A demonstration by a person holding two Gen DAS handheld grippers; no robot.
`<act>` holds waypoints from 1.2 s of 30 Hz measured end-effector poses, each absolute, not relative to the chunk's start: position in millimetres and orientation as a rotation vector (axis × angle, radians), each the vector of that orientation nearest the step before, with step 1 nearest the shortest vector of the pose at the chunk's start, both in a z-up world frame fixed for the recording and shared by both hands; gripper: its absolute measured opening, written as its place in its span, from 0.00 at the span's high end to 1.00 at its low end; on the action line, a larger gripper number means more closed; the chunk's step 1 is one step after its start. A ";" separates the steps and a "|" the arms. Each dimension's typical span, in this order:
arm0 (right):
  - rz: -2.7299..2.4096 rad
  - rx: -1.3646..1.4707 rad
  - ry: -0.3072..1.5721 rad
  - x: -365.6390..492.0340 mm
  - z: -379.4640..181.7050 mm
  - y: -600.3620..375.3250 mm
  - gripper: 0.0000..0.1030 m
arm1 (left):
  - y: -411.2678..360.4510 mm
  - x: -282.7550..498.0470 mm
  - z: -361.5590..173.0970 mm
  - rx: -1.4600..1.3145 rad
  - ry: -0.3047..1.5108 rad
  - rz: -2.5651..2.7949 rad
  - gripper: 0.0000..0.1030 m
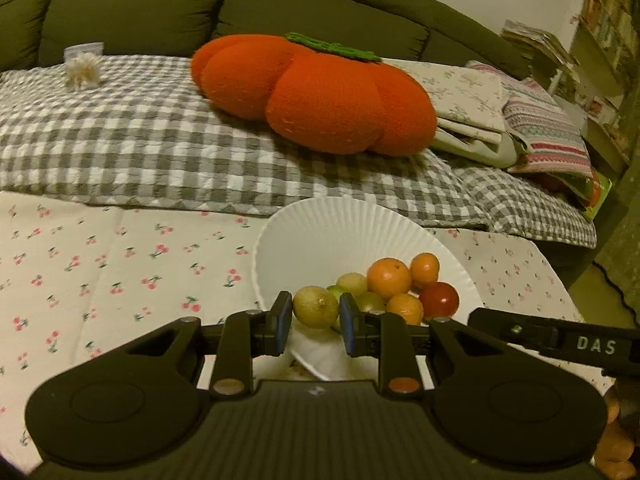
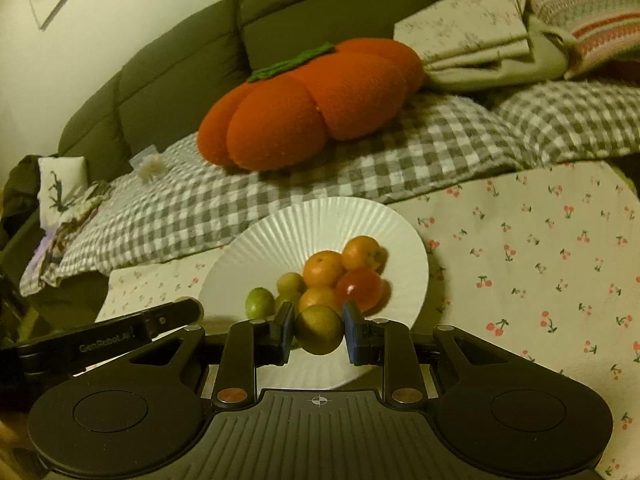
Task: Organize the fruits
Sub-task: 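Carry both small yellow fruits onto the white plate, then open both tools to release the yellow fruits on the plate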
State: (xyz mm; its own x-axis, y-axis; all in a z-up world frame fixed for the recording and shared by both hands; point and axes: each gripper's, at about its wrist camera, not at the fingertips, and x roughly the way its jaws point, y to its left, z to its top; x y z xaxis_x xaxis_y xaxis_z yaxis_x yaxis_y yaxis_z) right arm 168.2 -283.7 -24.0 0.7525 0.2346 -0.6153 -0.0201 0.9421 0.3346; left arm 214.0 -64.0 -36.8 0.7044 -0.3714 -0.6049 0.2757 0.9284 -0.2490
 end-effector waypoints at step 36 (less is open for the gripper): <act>0.106 0.286 0.715 167.9 -27.5 -272.2 0.70 | -61.6 187.4 -24.9 -0.083 0.651 -0.335 0.42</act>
State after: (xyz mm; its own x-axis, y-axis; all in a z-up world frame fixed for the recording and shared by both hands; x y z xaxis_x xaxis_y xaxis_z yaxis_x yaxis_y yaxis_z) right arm 167.9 -272.2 -27.5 0.7517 0.1927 -0.6308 0.0014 0.9559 0.2937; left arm 187.4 -61.6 -24.9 0.7438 -0.3315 -0.5803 0.2800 0.9430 -0.1799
